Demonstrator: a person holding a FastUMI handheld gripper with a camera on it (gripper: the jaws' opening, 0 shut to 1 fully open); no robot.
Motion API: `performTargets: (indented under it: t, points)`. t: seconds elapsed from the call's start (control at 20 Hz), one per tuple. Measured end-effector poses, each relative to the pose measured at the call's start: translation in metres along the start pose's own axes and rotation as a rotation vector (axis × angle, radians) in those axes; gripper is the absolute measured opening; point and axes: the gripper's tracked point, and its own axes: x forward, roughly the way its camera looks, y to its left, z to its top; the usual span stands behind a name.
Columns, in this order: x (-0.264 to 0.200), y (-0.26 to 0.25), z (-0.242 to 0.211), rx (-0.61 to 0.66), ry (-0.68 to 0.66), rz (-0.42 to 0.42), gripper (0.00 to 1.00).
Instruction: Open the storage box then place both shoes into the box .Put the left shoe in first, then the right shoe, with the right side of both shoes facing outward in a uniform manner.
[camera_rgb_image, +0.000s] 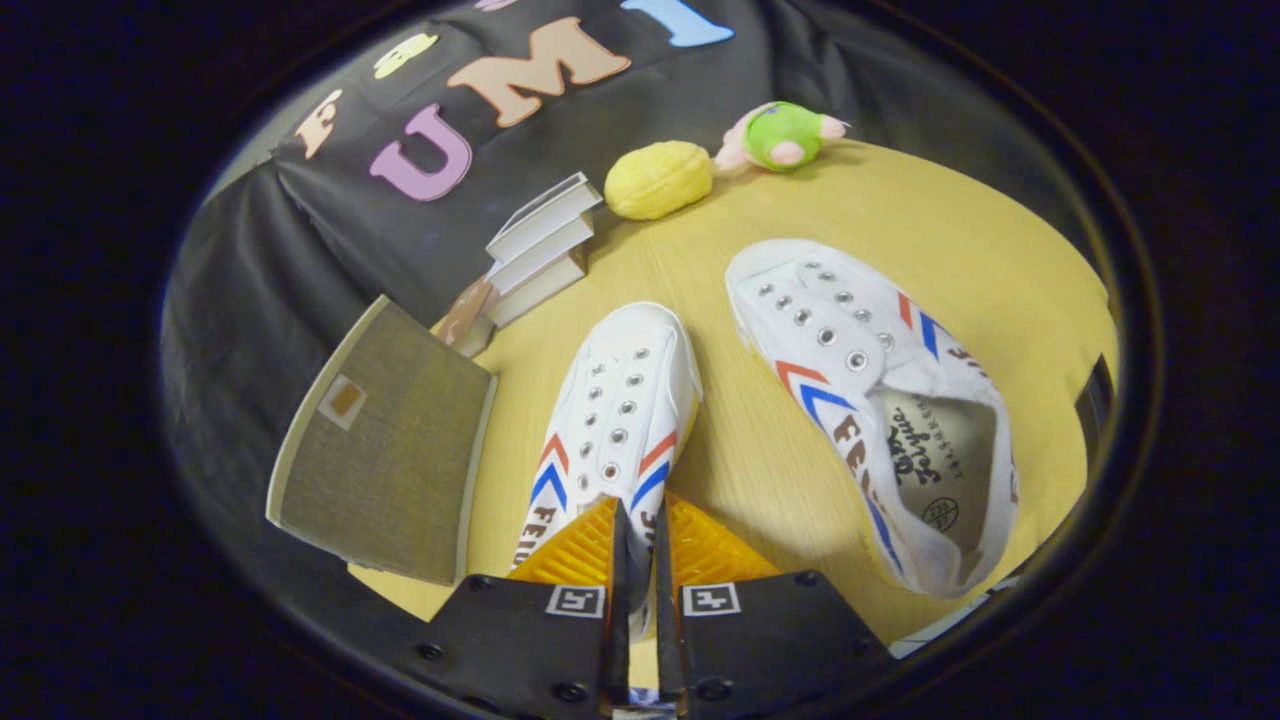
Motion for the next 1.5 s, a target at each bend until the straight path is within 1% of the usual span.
performTargets:
  t: [0.05, 0.2, 0.5, 0.6, 0.75, 0.9, 1.35, 1.5]
  points:
    - [0.003, -0.001, 0.000, 0.024, -0.007, 0.015, 0.08]
    - [0.003, -0.001, 0.001, 0.080, -0.032, 0.053, 0.07]
    - [0.000, 0.000, 0.003, 0.246, -0.043, 0.147, 0.06]
    - [-0.002, 0.005, 0.006, 0.275, -0.046, 0.176, 0.06]
    - [-0.003, 0.018, 0.010, 0.289, -0.048, 0.232, 0.05]
    - [-0.020, 0.040, 0.021, 0.283, -0.069, 0.292, 0.05]
    - [-0.061, 0.098, 0.054, 0.249, -0.115, 0.386, 0.05]
    - [-0.070, 0.123, 0.061, 0.245, -0.110, 0.422, 0.06]
